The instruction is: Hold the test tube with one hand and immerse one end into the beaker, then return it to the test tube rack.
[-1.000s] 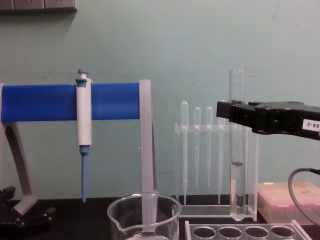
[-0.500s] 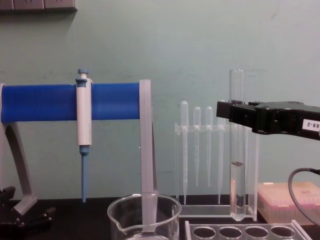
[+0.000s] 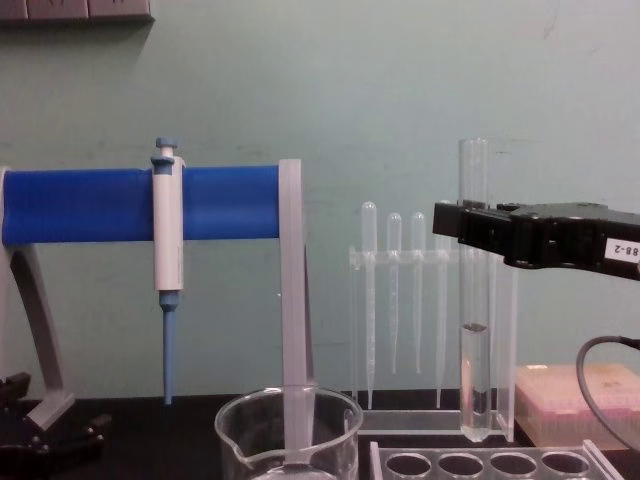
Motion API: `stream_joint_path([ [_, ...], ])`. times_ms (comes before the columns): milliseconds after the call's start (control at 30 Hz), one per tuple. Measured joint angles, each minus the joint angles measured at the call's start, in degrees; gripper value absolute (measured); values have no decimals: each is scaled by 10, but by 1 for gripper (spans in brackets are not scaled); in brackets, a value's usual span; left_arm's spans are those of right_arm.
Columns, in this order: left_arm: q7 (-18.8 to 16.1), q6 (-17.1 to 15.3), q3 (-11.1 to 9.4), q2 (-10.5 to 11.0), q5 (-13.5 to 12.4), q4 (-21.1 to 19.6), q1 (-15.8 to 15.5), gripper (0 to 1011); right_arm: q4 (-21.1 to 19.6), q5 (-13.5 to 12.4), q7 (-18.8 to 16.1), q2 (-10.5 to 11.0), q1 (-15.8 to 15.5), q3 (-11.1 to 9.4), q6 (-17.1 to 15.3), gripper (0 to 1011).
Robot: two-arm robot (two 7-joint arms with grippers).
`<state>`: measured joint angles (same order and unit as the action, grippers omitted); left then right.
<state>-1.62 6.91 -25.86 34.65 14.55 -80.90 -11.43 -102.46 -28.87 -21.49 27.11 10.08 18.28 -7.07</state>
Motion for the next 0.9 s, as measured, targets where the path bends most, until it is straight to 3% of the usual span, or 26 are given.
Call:
stream_joint_path([
  [900, 0, 0, 0, 0, 0, 0, 0, 1000, 0, 0, 0, 0, 0, 0, 0, 225],
])
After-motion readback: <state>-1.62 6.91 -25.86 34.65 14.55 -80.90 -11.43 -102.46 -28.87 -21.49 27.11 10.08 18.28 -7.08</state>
